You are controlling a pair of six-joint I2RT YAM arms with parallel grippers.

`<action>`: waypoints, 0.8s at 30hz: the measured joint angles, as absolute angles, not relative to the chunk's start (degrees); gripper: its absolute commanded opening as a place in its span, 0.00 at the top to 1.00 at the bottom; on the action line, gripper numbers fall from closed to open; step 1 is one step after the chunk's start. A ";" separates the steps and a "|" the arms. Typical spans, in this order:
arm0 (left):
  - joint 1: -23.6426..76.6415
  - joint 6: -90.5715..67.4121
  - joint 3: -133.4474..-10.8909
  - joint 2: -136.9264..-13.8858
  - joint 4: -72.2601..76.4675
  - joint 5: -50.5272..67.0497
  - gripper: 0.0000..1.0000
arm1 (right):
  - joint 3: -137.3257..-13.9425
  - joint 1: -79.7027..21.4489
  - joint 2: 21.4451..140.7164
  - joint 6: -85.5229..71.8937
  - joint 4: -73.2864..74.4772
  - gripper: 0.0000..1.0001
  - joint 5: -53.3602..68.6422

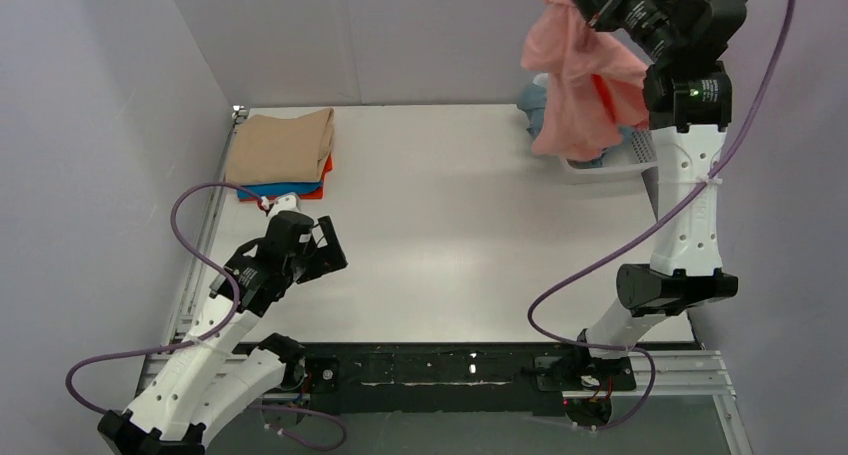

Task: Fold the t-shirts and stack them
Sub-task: Move the tshirt to the center of the board

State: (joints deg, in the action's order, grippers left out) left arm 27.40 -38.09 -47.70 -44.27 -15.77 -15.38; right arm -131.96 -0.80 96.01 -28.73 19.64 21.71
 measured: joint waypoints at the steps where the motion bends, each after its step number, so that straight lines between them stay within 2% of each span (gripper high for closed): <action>1: 27.40 -38.37 -47.68 -43.51 -15.86 -15.27 0.02 | -131.50 -3.44 94.89 -28.49 19.77 0.99 22.79; 6: 27.40 -39.64 -47.62 -40.38 -18.06 -15.22 0.02 | -130.21 -16.80 92.16 -27.70 21.61 0.99 26.48; 10: 27.40 -40.12 -47.62 -38.00 -20.32 -15.57 0.02 | -126.91 -21.34 90.50 -30.20 22.00 0.99 27.16; 13: 27.40 -40.45 -47.62 -36.23 -22.33 -16.16 0.02 | -117.64 -21.93 86.48 -34.24 21.21 0.99 25.67; 16: 27.40 -40.62 -47.62 -35.33 -24.34 -17.02 0.02 | -103.02 -21.47 80.12 -36.84 20.58 0.99 21.67; 17: 27.40 -40.71 -47.62 -35.29 -24.82 -17.23 0.02 | -97.56 -21.02 77.80 -37.45 20.58 0.93 20.47; 18: 27.40 -40.75 -47.62 -35.31 -25.21 -17.39 0.02 | -92.68 -20.38 75.61 -37.82 20.62 0.80 19.66; 19: 27.40 -40.91 -47.62 -35.40 -25.69 -17.54 0.02 | -85.76 -19.05 72.71 -38.44 19.77 0.60 19.31; 21: 27.40 -41.19 -47.62 -35.68 -26.20 -17.69 0.02 | -71.07 -14.48 66.78 -39.86 18.83 0.33 19.53; 22: 27.40 -41.34 -47.62 -35.99 -26.24 -17.76 0.02 | -65.04 -11.77 64.95 -40.27 18.79 0.27 19.53; 24: 27.40 -41.78 -47.62 -37.39 -26.15 -17.76 0.02 | -55.51 -6.17 63.81 -39.55 20.49 0.23 18.46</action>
State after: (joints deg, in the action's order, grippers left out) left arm 27.40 -41.78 -47.62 -37.39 -26.15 -17.76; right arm -55.51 -6.17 63.81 -39.55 20.49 18.46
